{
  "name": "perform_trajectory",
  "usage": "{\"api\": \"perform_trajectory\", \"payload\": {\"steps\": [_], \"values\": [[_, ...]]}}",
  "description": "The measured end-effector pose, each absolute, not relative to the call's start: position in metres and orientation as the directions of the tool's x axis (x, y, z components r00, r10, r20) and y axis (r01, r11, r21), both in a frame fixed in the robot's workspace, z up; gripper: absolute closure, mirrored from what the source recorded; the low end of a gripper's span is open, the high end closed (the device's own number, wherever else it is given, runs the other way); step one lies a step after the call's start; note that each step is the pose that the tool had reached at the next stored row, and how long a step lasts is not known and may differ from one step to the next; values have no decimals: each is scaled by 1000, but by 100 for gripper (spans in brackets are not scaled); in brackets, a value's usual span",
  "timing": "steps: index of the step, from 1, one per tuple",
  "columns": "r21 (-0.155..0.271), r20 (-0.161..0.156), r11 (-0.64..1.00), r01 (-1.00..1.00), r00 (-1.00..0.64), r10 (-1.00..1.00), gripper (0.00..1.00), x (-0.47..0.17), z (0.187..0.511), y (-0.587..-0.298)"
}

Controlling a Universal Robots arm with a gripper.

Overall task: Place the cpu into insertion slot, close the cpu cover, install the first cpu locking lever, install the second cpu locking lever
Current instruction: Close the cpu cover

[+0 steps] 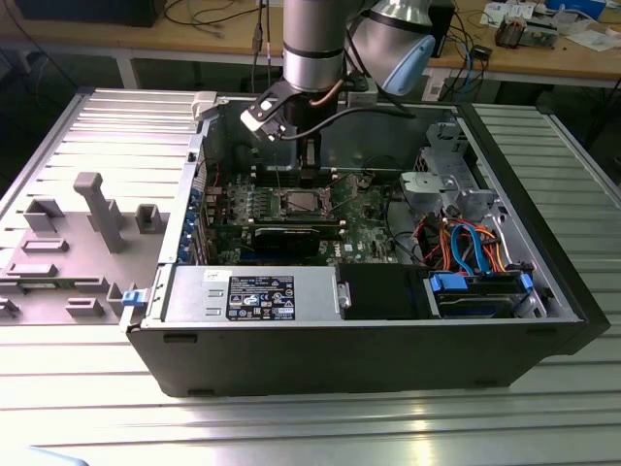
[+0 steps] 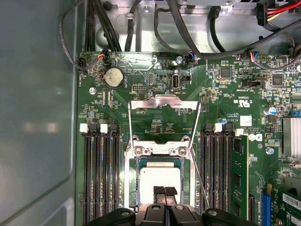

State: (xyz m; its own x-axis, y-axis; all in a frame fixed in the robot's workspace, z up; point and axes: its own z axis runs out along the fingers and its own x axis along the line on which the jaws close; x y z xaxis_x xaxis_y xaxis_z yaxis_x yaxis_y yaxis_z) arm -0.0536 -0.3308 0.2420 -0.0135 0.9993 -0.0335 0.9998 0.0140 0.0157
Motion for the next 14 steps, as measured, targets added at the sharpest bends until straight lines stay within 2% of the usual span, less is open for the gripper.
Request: {"api": "perform_trajectory", "payload": {"steps": [14], "values": [[16,-33,14,1000,-14,999,89,-54,245,-331]]}}
